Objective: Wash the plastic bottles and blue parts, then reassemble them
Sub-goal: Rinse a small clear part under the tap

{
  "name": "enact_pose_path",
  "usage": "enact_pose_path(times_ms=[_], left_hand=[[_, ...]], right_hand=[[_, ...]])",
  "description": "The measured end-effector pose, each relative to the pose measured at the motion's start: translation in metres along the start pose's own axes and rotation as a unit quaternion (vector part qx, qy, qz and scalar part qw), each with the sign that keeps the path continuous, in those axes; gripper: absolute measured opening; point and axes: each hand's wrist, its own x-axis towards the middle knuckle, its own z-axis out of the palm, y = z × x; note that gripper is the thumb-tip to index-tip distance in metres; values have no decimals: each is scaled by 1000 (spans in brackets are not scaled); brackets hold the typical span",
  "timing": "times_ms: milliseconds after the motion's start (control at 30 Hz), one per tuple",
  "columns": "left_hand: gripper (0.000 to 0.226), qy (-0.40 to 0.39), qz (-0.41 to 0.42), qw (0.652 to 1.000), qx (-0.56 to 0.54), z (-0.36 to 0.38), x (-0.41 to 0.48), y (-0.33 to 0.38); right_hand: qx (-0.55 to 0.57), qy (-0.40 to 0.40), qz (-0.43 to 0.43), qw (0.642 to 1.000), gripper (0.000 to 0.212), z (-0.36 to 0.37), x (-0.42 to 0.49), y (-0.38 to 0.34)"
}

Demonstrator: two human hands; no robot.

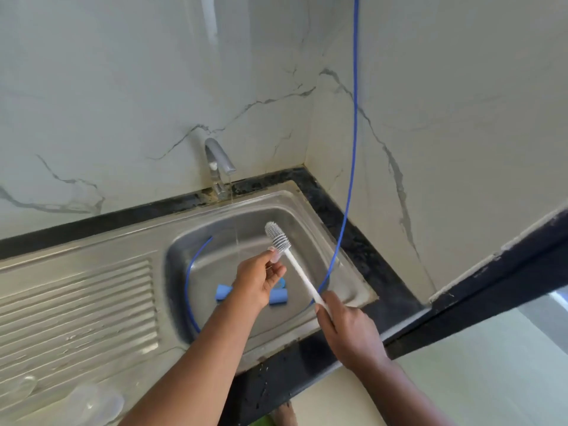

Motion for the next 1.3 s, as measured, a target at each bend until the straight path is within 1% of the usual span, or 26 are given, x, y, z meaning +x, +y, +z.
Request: enact_pose_path(times_ms=[100,167,200,267,400,500,567,667,733,833,900,1000,1067,1200,1300], left_hand=[[8,40,-11,998,52,-6,-4,17],[2,61,-8,996,63,-8,-7,22],[4,63,-8,996,59,-9,-7,23],[5,77,-7,996,35,-11,-7,28],[7,129,36,991,-25,-18,2,40],[8,134,68,988,-29,-18,6,37],[10,153,77,985,-30,-16,7,36],[10,199,81,973,-81,-21,12,43],[11,215,89,967,-99,-23,13,45],[15,228,98,966,-76,-17,12,37],[16,236,110,962,-83,-14,12,40],[8,233,118,955,-141,-16,9,52],[10,234,121,949,-174,-17,6,55],[7,221,101,963,-117,-2,4,40],[6,211,88,963,-142,2,2,39]], right_hand=[[-16,-14,-30,999,22,4,15,-5],[-39,-3,-45,998,22,7,30,-7],[-47,1,-51,998,23,9,38,-9],[-49,-7,-66,997,24,13,51,-13],[-36,-42,-100,993,24,19,70,-15],[-35,-53,-107,992,17,17,93,-17],[-36,-74,-116,990,16,16,101,-20],[-55,-113,-140,982,21,16,95,-22],[-50,-122,-140,981,24,14,95,-23],[-50,-115,-153,980,19,11,111,-27],[-64,-116,-169,977,20,11,116,-30],[-78,-127,-180,972,24,11,109,-27],[-63,-129,-173,974,24,12,105,-24],[-9,-113,-164,980,18,14,120,-34],[11,-119,-163,979,16,10,127,-37]])
